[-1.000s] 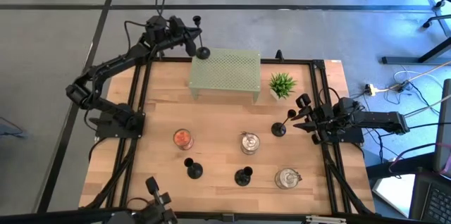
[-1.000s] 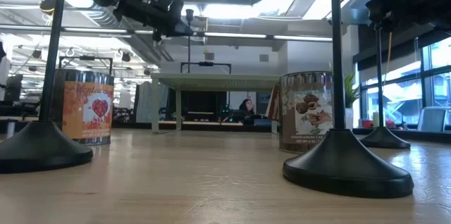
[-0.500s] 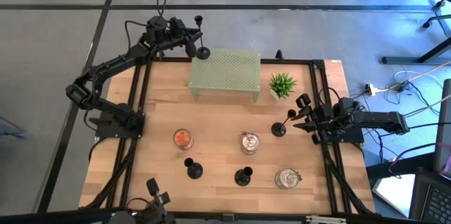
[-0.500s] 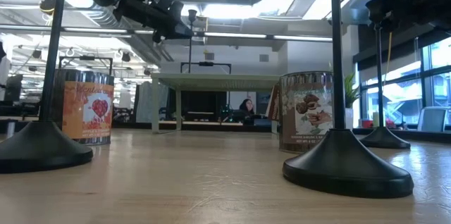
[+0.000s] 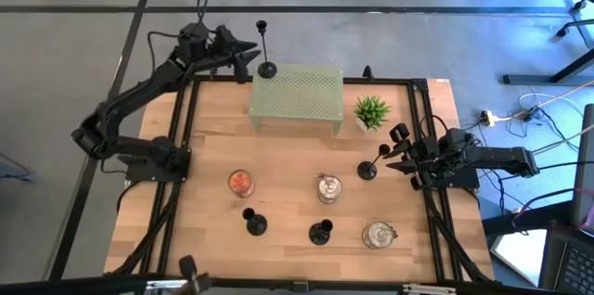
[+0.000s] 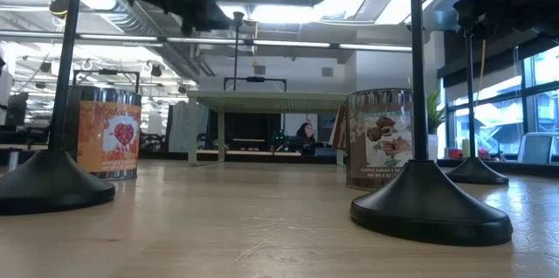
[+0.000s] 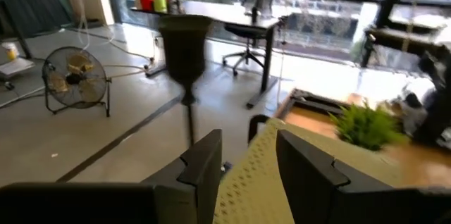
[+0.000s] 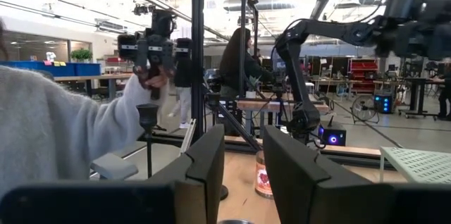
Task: Pick & Place candle stick holders
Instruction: Put the top right candle holder on the shelf aligned with the other candle holder
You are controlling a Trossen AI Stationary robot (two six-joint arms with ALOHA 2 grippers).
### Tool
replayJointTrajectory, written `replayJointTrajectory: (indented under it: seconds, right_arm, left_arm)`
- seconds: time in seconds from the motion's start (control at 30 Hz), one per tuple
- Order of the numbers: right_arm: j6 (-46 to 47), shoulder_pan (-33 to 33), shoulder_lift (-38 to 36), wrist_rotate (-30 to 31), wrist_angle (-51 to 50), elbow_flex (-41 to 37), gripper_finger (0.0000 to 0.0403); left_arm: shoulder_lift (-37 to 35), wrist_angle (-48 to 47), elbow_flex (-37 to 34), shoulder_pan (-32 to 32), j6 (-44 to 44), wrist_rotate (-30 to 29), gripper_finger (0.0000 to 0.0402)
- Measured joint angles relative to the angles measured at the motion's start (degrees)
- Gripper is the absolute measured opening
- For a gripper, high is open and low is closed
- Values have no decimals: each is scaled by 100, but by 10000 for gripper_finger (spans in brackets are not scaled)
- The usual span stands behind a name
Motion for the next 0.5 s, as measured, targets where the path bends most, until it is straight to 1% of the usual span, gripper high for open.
replayJointTrajectory:
  seconds: [0.13, 0.3, 0.4, 0.5]
  right_arm:
    - [-124, 3, 0, -15, 140, 0, 104]
    - [-126, -1, 0, -47, 337, 21, 104]
    - [-126, 2, 8, -65, -35, 280, 104]
    - [-126, 2, 93, -61, -740, 577, 104]
  left_arm:
    - [-438, -737, 0, -302, 296, 6, 132]
    - [-861, -1486, 0, -830, 440, 8, 132]
    - [-1032, -1807, 0, -1154, 475, 6, 132]
    - [-1156, -1959, 0, -1449, 530, 6, 132]
